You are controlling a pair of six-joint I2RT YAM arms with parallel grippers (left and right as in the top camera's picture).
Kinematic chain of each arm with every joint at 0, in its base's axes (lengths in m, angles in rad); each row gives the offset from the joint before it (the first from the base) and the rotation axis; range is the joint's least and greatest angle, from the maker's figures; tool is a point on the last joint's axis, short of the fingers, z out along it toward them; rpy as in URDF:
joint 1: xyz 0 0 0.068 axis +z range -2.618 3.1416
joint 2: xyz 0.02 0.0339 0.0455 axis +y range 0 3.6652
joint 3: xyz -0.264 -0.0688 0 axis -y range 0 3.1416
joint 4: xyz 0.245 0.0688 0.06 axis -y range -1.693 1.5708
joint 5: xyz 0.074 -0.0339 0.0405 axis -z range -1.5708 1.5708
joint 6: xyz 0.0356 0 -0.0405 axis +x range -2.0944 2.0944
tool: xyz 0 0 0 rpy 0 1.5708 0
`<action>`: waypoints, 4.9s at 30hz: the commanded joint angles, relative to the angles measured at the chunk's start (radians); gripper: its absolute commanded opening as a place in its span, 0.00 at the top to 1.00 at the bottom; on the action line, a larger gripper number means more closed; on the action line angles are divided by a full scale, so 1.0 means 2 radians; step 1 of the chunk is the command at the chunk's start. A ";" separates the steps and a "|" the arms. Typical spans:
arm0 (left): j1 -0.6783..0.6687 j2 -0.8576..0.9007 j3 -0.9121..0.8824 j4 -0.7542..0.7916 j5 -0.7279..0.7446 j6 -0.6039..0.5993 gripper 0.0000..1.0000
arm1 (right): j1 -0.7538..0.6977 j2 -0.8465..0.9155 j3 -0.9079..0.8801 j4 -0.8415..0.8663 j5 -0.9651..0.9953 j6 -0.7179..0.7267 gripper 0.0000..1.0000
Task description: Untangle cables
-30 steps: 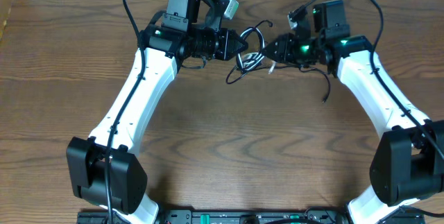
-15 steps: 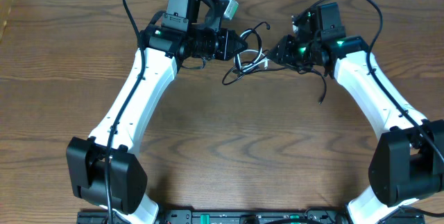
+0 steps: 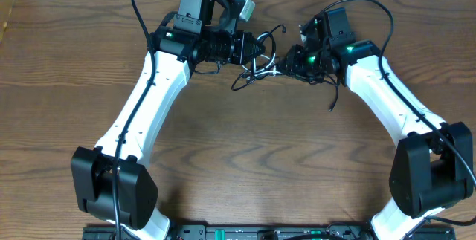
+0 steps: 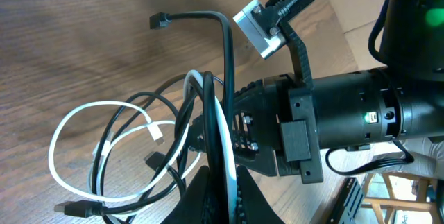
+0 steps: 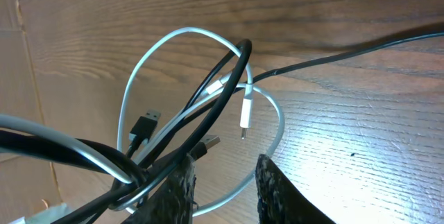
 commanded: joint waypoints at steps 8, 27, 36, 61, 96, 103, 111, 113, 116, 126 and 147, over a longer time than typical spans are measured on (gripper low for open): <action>0.002 -0.009 0.008 0.001 0.001 -0.001 0.93 | 0.023 0.016 0.004 0.005 0.001 0.022 0.65; 0.002 -0.009 0.008 0.001 -0.003 -0.001 0.93 | 0.014 0.021 0.004 0.001 -0.127 -0.252 0.48; 0.002 -0.009 0.008 -0.003 -0.003 -0.001 0.93 | -0.041 0.004 0.004 -0.010 -0.147 -0.347 0.45; 0.002 -0.009 0.008 -0.003 -0.003 -0.001 0.93 | 0.024 0.003 0.004 -0.061 -0.228 -0.490 0.41; 0.002 -0.009 0.008 -0.007 -0.016 -0.001 0.92 | -0.059 -0.091 0.004 -0.044 -0.161 -0.447 0.41; 0.002 -0.009 0.008 -0.013 -0.016 -0.001 0.93 | -0.040 -0.052 0.004 -0.049 -0.095 -0.547 0.32; 0.002 -0.009 0.008 -0.013 -0.016 -0.001 0.92 | -0.040 0.009 0.004 -0.010 -0.082 -0.578 0.30; 0.002 -0.009 0.008 -0.013 -0.016 -0.001 0.92 | -0.039 0.020 0.004 -0.007 -0.096 -0.589 0.31; 0.002 -0.009 0.008 -0.013 -0.016 -0.001 0.93 | -0.036 0.034 0.004 0.003 -0.116 -0.593 0.31; 0.002 -0.009 0.008 -0.013 -0.016 -0.001 0.92 | -0.021 0.055 0.004 0.043 -0.120 -0.587 0.66; 0.002 -0.009 0.008 -0.020 -0.031 -0.002 0.93 | -0.137 -0.150 0.004 -0.023 -0.252 -0.442 0.99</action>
